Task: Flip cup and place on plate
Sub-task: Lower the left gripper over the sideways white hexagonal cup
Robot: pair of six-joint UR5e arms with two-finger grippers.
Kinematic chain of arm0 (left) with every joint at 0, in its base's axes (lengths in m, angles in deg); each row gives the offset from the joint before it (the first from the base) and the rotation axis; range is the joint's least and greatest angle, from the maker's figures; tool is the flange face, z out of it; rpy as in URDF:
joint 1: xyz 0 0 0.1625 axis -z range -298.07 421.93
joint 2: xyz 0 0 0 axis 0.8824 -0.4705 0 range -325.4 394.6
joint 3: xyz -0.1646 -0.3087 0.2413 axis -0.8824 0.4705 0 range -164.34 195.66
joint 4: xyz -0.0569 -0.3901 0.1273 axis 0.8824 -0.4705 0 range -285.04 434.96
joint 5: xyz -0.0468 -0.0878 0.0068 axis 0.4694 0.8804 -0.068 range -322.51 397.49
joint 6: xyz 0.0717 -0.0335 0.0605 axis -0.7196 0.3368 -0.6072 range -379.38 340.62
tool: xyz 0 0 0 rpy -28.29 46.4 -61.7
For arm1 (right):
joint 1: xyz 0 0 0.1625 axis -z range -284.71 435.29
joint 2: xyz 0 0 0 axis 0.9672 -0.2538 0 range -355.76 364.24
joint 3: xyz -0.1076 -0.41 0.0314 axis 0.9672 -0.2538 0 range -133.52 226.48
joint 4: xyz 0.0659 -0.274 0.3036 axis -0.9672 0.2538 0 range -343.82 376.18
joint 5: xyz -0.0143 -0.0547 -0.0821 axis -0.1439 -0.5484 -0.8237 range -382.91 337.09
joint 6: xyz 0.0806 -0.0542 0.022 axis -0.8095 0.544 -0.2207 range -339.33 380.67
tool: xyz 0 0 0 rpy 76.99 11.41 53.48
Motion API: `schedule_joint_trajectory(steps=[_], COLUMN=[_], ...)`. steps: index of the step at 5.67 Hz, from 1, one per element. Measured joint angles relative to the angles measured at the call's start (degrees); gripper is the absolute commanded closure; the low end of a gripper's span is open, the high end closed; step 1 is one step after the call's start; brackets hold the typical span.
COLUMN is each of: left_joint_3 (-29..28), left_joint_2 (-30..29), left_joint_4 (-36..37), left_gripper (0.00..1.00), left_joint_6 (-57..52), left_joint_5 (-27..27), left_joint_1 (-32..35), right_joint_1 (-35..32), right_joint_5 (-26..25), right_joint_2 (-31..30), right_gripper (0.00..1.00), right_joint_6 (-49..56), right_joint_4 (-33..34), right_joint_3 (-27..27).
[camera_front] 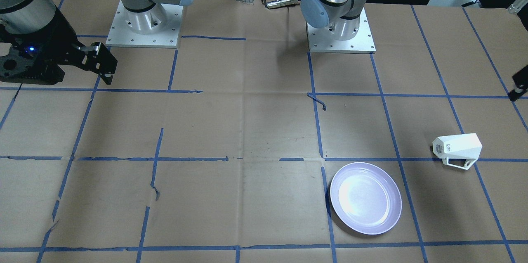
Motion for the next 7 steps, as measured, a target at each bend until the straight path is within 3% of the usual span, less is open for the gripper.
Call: schedule_joint_trajectory(steps=[3,4,7], left_joint_3=[-0.91,0.44,-0.1], left_joint_2=[-4.23,-4.85,-14.24], left_joint_4=[0.13,-0.7,-10.12], left_gripper=[0.0,0.0,0.0], left_joint_6=[-4.81,-4.94,-6.3], left_joint_5=[0.1,2.9,21.57], left_joint_1=[-4.47,-5.74,-14.08], right_joint_1=[0.0,0.0,0.0], right_joint_5=[0.0,0.0,0.0], right_joint_2=[0.0,0.0,0.0], right_gripper=[0.0,0.0,0.0], right_joint_6=[0.0,0.0,0.0], right_joint_4=[0.0,0.0,0.0], right_joint_3=[0.0,0.0,0.0])
